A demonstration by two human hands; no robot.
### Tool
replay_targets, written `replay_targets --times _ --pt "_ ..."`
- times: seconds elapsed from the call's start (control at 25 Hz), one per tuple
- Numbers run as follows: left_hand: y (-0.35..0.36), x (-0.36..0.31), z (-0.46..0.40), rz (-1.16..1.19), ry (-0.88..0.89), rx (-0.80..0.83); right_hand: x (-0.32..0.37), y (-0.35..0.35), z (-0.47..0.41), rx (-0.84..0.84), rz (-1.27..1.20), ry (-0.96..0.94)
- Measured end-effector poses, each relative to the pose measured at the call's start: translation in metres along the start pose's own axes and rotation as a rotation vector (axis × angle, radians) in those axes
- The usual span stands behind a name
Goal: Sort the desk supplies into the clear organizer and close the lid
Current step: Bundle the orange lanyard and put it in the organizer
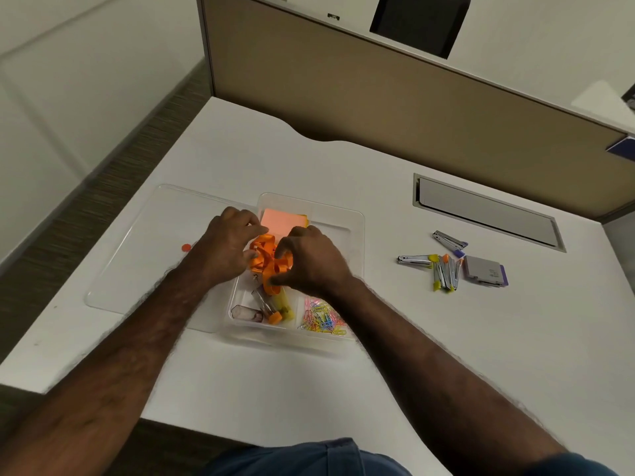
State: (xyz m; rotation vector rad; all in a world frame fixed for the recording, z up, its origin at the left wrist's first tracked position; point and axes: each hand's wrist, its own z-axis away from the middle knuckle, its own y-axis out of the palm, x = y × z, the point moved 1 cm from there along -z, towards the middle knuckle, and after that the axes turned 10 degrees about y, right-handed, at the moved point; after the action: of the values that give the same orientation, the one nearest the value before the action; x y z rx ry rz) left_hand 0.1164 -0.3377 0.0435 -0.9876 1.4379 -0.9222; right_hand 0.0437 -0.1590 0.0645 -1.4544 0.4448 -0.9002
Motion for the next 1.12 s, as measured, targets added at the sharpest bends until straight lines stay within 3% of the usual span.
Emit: replay_targets --times 0.16,0.28,0.44,0.56,0.8,0.96,1.12 --pt "0.007 -0.008 -0.005 -0.047 0.036 0.06 0.007 0.015 0.007 -0.015 0.207 -0.057" --pt "0.006 -0.01 -0.006 0.034 0.003 0.041 0.003 0.016 0.003 -0.009 0.09 -0.044" --pt "-0.002 -0.003 0.004 0.167 -0.005 -0.037 -0.004 0.01 -0.009 -0.061 -0.135 0.149" --pt "-0.006 -0.002 0.009 0.115 0.034 0.012 -0.003 0.01 -0.019 -0.128 -0.169 0.216" --pt "0.001 -0.007 0.006 -0.09 0.103 0.158 0.011 0.027 -0.028 0.109 -0.004 0.139" --pt "0.01 -0.004 0.007 -0.015 0.083 0.169 0.005 0.021 -0.028 0.218 0.04 0.095" --pt "0.006 -0.002 0.004 0.207 0.015 0.043 -0.005 0.008 -0.017 0.131 -0.145 0.121"
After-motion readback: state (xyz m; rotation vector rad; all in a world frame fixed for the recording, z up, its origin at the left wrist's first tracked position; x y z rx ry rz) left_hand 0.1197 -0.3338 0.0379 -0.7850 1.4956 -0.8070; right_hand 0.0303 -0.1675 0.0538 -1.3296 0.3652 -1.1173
